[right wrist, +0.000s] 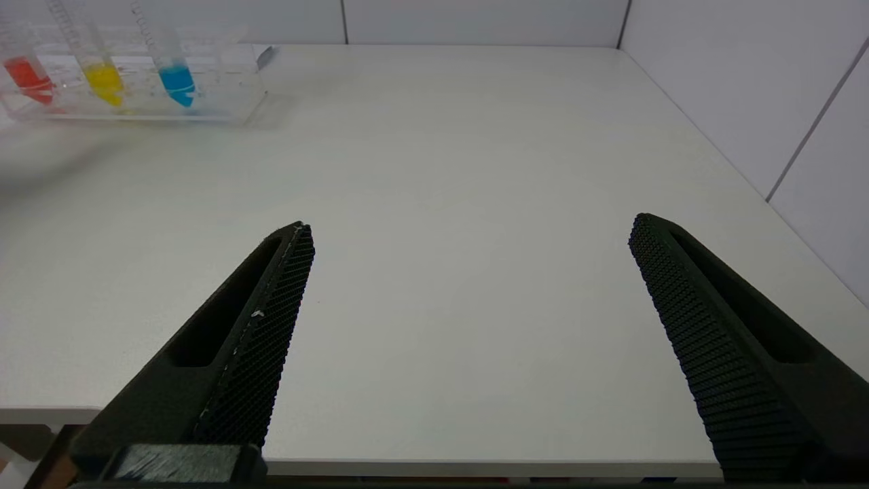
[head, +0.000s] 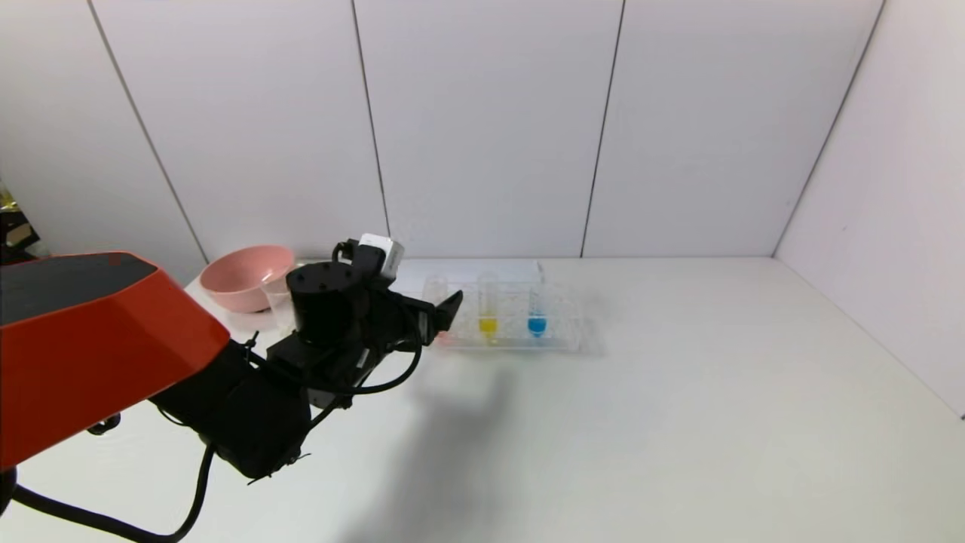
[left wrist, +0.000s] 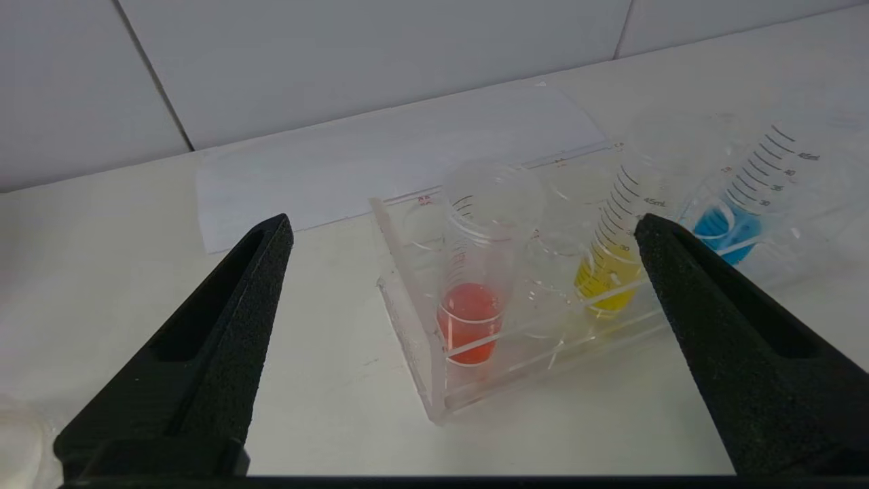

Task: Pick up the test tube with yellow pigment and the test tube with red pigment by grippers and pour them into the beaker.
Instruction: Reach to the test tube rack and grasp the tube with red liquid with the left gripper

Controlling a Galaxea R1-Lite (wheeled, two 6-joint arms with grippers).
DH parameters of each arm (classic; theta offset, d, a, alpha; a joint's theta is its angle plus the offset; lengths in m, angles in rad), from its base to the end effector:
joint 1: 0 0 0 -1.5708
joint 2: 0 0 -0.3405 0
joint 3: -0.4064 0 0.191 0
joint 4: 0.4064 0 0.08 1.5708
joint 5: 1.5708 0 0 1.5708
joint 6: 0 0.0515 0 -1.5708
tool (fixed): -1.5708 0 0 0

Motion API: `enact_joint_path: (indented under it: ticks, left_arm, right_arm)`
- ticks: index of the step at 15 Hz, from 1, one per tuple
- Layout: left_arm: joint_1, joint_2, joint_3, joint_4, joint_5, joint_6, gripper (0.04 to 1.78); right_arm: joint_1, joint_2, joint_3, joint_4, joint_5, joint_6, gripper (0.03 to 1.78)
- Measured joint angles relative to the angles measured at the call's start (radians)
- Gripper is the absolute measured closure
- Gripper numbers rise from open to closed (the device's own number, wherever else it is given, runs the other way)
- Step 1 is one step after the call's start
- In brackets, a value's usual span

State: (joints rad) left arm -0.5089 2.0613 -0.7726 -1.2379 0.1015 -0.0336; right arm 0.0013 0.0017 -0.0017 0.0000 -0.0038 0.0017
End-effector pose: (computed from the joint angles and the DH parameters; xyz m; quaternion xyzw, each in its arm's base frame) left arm 0.3631 -0.1966 0.1462 -0.0088 0.0276 -0.2018 0.9790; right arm -0.0336 -0.0002 0.0761 0.0008 0.0000 -0.0013 1.0000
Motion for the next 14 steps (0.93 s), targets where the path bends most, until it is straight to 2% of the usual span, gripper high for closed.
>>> enact_joint_path:
  ticks: [8, 14]
  left_arm:
    - [-0.01, 0.104, -0.06, -0.047, 0.07, 0.0, 0.06]
    - [-0.01, 0.13, -0.074, -0.057, 0.078, 0.002, 0.06]
  right_arm:
    - [0.0, 0.0, 0.0, 0.0, 0.0, 0.0, 0.11]
    - [0.0, 0.0, 0.0, 0.0, 0.0, 0.0, 0.11]
